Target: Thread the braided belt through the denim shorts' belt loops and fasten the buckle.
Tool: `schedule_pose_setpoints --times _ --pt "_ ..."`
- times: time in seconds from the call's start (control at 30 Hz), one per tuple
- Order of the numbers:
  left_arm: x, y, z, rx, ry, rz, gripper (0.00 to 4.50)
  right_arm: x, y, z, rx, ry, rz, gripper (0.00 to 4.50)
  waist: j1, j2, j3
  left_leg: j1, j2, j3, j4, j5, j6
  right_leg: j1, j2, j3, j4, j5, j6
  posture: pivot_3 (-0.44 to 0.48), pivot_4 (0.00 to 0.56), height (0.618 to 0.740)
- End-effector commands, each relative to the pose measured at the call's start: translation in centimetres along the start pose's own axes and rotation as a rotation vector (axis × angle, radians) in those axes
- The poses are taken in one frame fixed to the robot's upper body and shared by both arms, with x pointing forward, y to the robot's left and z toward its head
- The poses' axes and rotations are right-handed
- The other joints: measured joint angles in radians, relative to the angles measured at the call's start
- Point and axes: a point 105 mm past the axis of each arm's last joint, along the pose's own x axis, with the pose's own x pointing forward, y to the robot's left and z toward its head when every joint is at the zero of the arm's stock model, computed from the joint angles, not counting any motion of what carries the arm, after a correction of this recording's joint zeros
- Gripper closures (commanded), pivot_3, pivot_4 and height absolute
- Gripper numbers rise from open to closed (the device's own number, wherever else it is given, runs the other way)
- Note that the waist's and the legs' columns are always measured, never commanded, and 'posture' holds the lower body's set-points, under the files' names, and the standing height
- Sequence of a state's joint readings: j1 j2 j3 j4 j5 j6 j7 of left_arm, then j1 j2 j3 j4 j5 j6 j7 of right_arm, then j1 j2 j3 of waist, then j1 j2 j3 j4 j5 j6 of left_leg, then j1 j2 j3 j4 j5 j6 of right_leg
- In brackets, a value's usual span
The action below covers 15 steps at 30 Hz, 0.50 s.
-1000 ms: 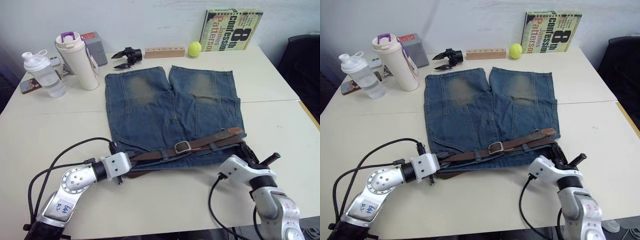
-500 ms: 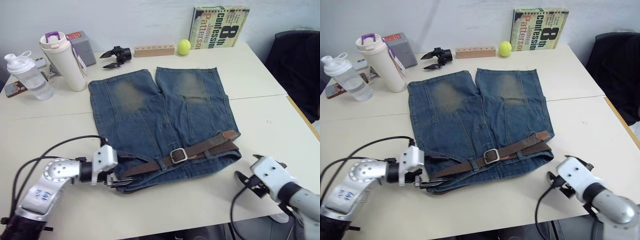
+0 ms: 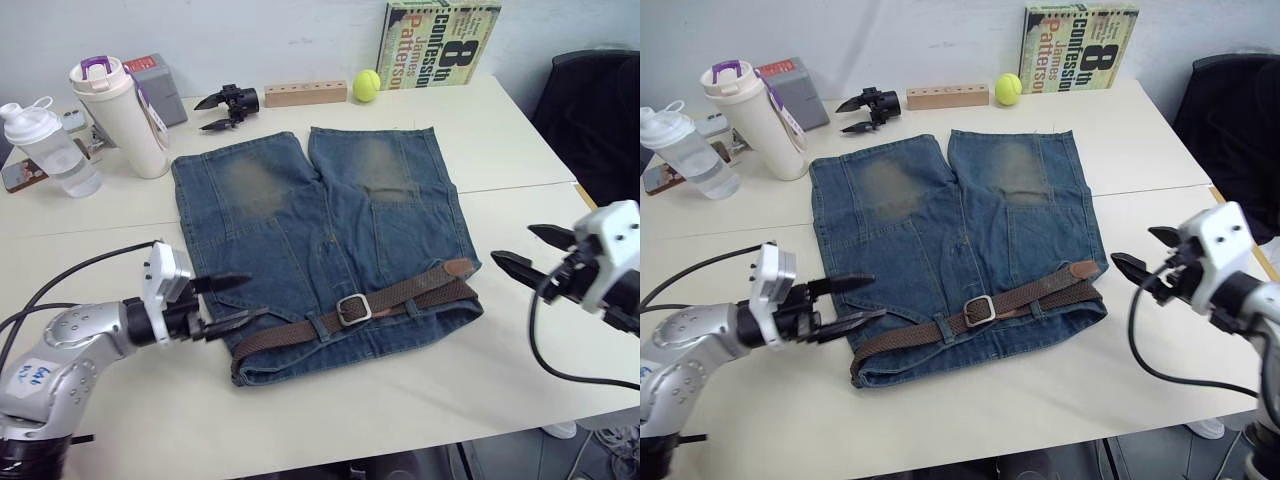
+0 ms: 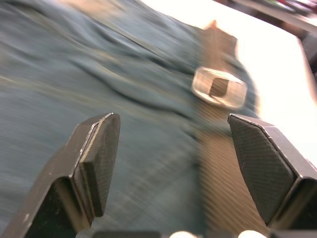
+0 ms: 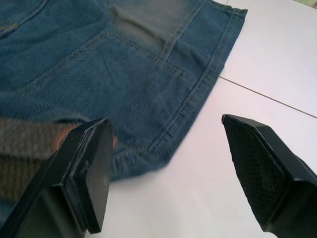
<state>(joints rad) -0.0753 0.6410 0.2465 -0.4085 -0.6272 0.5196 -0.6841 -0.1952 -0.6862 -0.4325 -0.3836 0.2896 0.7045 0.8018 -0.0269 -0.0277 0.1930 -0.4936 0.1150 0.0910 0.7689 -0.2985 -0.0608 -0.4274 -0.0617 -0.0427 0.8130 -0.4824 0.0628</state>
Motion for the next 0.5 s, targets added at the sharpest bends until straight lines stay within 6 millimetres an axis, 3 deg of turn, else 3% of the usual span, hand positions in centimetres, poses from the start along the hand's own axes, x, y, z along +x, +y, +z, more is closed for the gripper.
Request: schedule_pose_setpoints --times 0.03,0.27,0.5 --pt "-0.2 2.1 0.4 0.135 -0.027 0.186 0.66 0.3 -0.2 0.2 -0.067 -0.003 -0.033 0.77 0.000 0.000 0.000 0.000 -0.001 0.000 0.000 0.000 0.000 -0.001 0.000 0.001 0.000 0.000 0.000 0.000 0.150 0.657" --pt "0.2 1.8 -1.0 0.072 -0.055 0.204 0.66 0.3 0.4 0.2 -0.037 -0.018 -0.006 0.77 0.000 0.000 0.000 0.001 -0.001 0.001 0.000 0.000 0.001 -0.001 0.000 0.004 0.000 0.002 0.002 0.000 0.150 0.657" --pt "0.8 1.4 -1.2 0.061 -0.064 0.146 0.66 0.5 0.3 0.4 -0.034 -0.030 -0.008 0.77 0.000 0.000 0.000 0.001 -0.001 0.001 0.001 0.000 0.001 -0.001 0.001 0.004 0.001 0.004 0.002 0.000 0.150 0.657"
